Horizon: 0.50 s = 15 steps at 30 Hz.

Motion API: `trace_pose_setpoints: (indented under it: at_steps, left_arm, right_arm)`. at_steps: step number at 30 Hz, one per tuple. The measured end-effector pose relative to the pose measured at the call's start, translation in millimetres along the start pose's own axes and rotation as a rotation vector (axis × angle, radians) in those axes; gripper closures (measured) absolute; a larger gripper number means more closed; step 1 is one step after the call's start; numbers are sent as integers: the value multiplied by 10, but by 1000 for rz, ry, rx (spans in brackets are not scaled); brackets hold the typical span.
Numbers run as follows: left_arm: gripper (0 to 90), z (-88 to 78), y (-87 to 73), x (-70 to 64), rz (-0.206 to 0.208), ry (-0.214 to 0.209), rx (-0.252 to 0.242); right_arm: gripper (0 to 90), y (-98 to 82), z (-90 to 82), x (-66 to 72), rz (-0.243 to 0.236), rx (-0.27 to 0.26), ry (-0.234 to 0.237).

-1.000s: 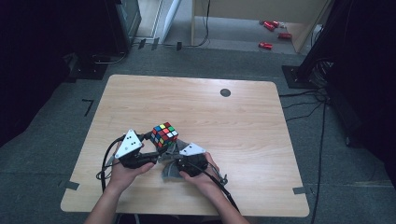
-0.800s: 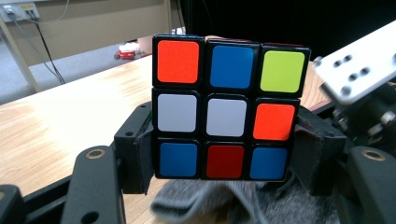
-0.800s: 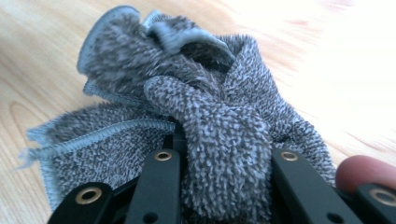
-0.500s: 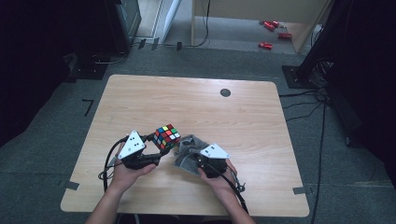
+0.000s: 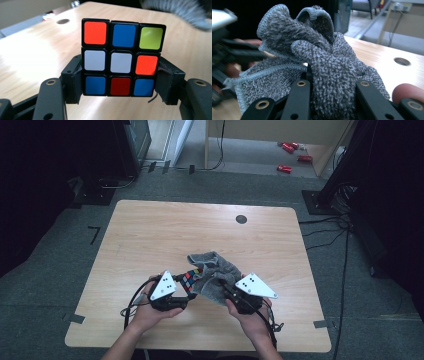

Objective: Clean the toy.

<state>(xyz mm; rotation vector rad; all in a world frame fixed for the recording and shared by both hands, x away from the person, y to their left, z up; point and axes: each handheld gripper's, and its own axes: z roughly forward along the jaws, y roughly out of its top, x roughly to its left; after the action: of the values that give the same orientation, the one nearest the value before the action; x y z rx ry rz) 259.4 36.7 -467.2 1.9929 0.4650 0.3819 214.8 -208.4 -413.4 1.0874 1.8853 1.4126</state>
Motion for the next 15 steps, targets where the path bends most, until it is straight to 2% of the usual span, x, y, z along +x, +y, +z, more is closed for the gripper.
trace_pose_setpoints:
  at_steps: [3, 5, 6, 9, 11, 15]
  left_arm:
    - [346, 49, 31, -105, 23, -26, 0]
    - [346, 42, 61, -141, 21, -41, -19]
    - [346, 31, 74, -147, 6, -54, -32]
    - [346, -6, 86, -129, 8, -50, -41]
    - [346, -27, 74, -103, -1, -53, -46]
    - [346, -72, 80, -40, -26, -51, -65]
  right_arm:
    - [753, 11, 10, 119, -17, -10, 37]
    - [752, -2, 34, 153, -25, -6, 51]
    - [752, -15, 49, 157, -26, 3, 51]
    - [750, -80, 83, 102, -12, 17, 39]
    - [750, -114, 102, 41, -18, 40, 10]
    - [750, -181, 134, -111, 16, 84, -37]
